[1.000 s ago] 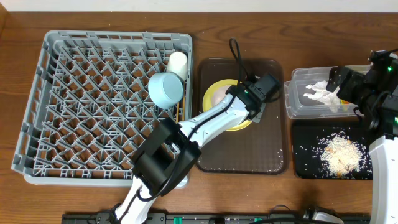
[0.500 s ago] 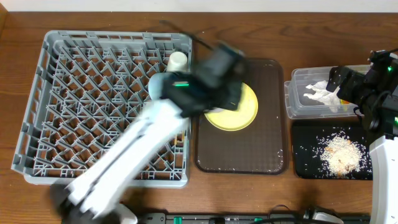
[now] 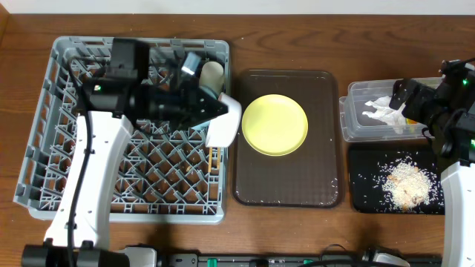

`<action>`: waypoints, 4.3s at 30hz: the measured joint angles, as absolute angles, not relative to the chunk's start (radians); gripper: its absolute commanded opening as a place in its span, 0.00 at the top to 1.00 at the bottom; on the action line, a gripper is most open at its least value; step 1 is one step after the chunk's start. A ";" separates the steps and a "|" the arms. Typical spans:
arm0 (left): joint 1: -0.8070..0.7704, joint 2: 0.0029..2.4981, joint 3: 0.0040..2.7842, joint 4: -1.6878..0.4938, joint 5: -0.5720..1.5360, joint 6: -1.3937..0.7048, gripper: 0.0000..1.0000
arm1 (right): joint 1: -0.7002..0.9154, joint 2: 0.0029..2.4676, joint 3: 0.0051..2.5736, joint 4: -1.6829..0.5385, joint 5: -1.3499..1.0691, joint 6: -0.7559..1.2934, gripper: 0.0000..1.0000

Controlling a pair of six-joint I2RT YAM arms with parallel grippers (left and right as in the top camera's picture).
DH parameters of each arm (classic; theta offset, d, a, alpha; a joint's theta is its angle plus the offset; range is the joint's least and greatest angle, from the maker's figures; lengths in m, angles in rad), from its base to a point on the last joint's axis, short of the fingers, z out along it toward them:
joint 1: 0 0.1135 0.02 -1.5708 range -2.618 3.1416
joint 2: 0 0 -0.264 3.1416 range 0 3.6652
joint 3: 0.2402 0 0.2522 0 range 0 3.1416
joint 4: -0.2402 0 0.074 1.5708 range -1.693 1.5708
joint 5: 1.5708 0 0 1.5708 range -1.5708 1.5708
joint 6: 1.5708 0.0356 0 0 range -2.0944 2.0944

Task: Sort waste into correct bins and load items into the dishwasher rack
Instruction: 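Carry the pink bowl into the rack and set it down, then release the pink bowl and move the left gripper to the yellow plate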

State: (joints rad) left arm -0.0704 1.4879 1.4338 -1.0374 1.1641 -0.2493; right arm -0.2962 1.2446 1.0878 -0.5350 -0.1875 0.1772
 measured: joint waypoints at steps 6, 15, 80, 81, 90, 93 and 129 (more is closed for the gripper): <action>0.088 1.489 1.208 -0.904 1.328 -0.202 0.94 | -0.296 1.245 1.088 -0.535 -0.187 0.177 0.01; 0.203 1.496 0.943 -0.704 1.435 -0.209 0.94 | -0.296 1.245 1.088 -0.535 -0.187 0.177 0.01; 0.248 1.532 0.892 -0.559 1.266 -0.412 0.41 | -0.296 1.245 1.088 -0.535 -0.187 0.177 0.01; 0.253 1.532 0.892 -0.559 1.245 -0.413 0.37 | -0.296 1.245 1.088 -0.536 -0.187 0.177 0.01; 0.273 1.522 0.959 -0.586 1.071 -0.417 0.22 | -0.296 1.245 1.088 -0.535 -0.187 0.177 0.01; 0.273 1.482 1.020 -0.638 0.989 -0.418 0.21 | -0.296 1.245 1.088 -0.535 -0.187 0.177 0.01; -0.750 1.794 1.101 -0.138 0.105 -0.498 0.94 | -0.296 1.245 1.088 -0.536 -0.187 0.177 0.00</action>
State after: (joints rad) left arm -0.7498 1.7935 1.1011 -0.1379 0.1055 -0.4976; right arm -0.2962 1.2446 1.0878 -0.5358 -0.1871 0.1772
